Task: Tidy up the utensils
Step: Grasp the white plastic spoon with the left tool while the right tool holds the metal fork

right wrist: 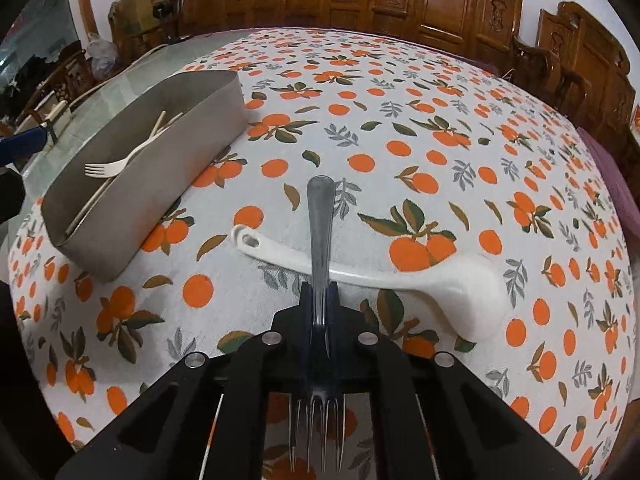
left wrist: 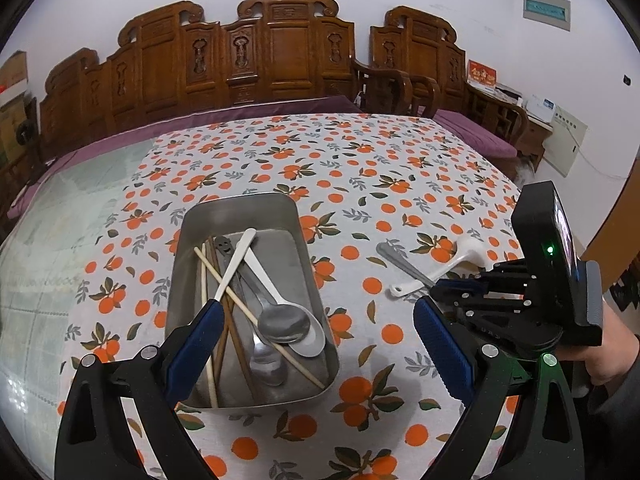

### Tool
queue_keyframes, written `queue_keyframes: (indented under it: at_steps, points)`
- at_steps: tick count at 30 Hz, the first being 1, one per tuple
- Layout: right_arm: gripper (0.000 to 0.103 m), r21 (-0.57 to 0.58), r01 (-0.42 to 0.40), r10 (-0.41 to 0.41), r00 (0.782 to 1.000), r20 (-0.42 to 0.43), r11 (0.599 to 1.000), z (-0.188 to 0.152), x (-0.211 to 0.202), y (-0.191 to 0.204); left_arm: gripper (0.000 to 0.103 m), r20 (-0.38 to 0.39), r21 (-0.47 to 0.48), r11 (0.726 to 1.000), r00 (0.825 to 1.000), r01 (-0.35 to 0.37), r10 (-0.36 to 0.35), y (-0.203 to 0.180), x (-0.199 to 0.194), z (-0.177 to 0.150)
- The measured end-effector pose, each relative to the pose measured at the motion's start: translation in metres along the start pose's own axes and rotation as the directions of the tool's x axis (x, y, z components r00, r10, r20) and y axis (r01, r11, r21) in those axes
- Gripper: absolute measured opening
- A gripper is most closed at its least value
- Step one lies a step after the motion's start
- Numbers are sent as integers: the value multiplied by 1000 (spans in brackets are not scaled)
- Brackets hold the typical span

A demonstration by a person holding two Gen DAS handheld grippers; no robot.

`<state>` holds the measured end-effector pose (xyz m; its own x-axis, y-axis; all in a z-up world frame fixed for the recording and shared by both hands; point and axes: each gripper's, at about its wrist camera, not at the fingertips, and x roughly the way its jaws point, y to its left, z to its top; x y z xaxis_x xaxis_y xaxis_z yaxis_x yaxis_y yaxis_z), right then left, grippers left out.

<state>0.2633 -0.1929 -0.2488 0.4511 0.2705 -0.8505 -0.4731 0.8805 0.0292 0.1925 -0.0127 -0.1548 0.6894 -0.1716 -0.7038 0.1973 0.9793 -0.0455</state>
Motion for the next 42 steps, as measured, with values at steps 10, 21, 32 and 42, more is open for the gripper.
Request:
queue_keyframes:
  at_steps: [10,21,32,42]
  points:
    - [8,117,35,-47,994,96,993,-9,-44,-59,92,1,42,999,999,33,-33,-27,2,9]
    - [8,193,157,-164,986,21,969,-29,-30,-122,87,-65,140,987,996,76,-68,-75,42,29]
    - [8,233,153,-157,988,1,960,-35,-24,-140,75,-205,234,961,974,148,-100,-121,112,37]
    - [9,244,137,-141,990,0,960,-33,-24,-144,46,-285,272,947,954,172,-91,-140,153,32]
